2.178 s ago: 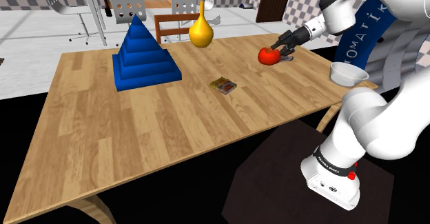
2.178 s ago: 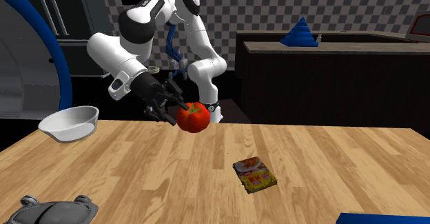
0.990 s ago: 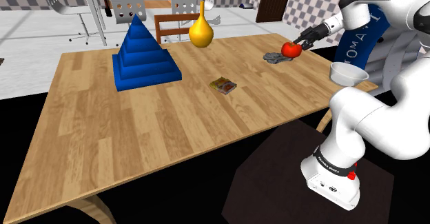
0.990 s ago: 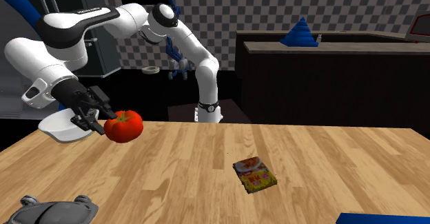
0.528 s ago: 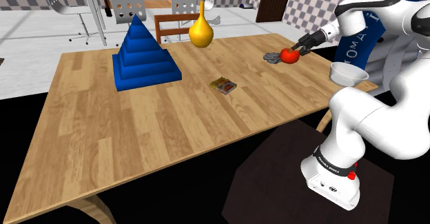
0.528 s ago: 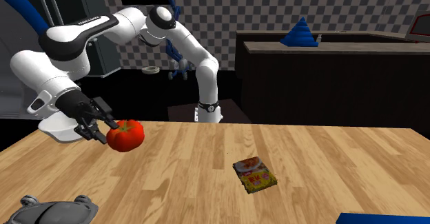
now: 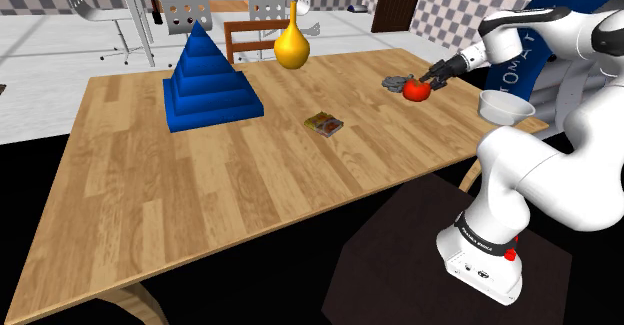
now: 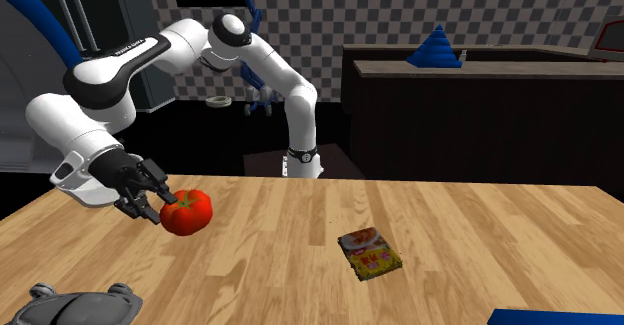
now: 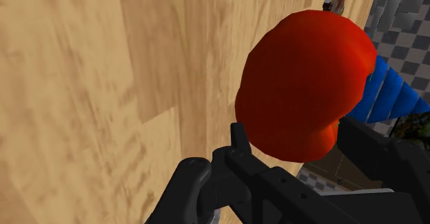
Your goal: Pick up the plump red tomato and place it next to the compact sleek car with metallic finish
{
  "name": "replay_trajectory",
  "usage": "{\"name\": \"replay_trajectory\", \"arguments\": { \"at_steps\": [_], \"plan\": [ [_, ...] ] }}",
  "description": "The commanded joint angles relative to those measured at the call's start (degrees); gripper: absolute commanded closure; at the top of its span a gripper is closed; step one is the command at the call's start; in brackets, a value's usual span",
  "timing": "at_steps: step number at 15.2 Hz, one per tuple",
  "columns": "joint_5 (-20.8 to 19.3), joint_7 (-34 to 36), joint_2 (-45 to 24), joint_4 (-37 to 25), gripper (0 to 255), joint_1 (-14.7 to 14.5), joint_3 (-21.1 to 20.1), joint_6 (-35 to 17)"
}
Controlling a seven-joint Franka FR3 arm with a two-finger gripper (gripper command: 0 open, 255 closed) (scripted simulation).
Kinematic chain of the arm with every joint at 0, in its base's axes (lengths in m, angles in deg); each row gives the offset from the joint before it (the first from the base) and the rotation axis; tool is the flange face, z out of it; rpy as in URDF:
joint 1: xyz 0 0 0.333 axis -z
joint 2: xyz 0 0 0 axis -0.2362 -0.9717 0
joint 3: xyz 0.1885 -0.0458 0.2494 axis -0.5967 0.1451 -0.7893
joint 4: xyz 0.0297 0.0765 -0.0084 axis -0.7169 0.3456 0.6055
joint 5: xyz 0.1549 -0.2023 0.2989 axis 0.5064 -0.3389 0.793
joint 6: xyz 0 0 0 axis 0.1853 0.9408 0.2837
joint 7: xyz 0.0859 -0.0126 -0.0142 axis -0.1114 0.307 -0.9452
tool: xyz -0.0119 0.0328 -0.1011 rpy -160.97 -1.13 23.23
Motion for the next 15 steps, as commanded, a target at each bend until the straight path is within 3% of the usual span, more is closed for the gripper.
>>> {"name": "replay_trajectory", "arguments": {
  "at_steps": [1,15],
  "plan": [
    [-0.38,-0.54,0.65,0.61,255,-0.32,0.57,-1.05],
    [-1.79,-2.07,3.15,1.51,255,-1.68,2.66,-3.78]
  ]
}}
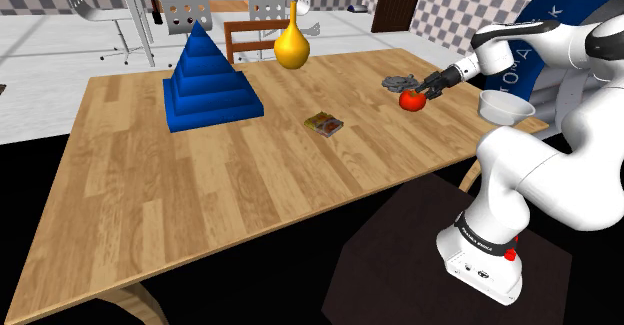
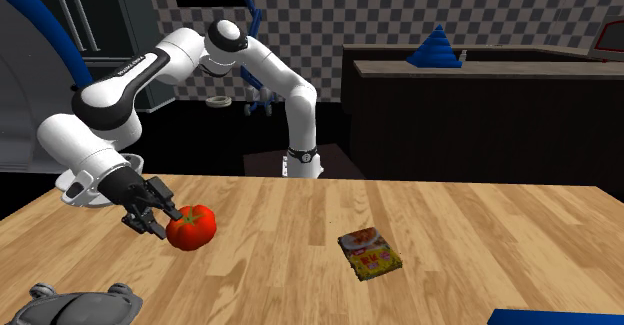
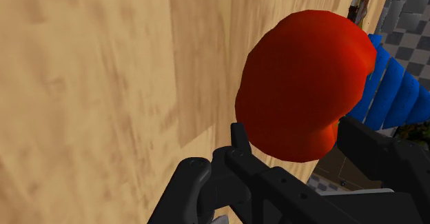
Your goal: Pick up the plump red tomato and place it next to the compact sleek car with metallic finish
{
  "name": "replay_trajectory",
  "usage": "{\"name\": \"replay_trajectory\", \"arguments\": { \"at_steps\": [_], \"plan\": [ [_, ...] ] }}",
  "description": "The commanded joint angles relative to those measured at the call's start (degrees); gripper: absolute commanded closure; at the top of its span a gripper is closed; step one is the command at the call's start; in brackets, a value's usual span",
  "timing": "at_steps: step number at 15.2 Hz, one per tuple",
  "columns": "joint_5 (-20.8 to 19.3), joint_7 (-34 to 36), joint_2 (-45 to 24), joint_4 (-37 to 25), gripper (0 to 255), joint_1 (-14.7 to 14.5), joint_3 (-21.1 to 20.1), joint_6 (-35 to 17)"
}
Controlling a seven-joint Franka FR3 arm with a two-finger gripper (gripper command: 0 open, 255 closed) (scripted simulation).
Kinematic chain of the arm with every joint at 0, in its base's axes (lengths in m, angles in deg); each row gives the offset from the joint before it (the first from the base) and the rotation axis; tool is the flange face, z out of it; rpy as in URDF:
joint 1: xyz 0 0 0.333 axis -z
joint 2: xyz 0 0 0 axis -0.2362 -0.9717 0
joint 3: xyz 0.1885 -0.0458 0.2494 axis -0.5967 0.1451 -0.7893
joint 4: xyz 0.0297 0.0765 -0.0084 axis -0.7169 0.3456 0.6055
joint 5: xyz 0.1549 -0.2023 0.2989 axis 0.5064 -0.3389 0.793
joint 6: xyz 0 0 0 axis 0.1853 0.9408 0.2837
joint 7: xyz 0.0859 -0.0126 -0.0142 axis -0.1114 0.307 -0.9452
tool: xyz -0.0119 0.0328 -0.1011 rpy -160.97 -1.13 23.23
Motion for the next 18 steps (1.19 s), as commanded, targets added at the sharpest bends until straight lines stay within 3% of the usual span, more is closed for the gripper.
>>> {"name": "replay_trajectory", "arguments": {
  "at_steps": [1,6,10,18],
  "plan": [
    [0.00,0.00,0.00,0.00,0,0.00,0.00,0.00],
    [0.00,0.00,0.00,0.00,0,0.00,0.00,0.00],
    [-0.69,0.55,0.13,-6.52,0,0.87,0.32,7.03],
    [-0.68,0.55,0.13,-6.52,0,0.87,0.32,7.03]
  ]
}}
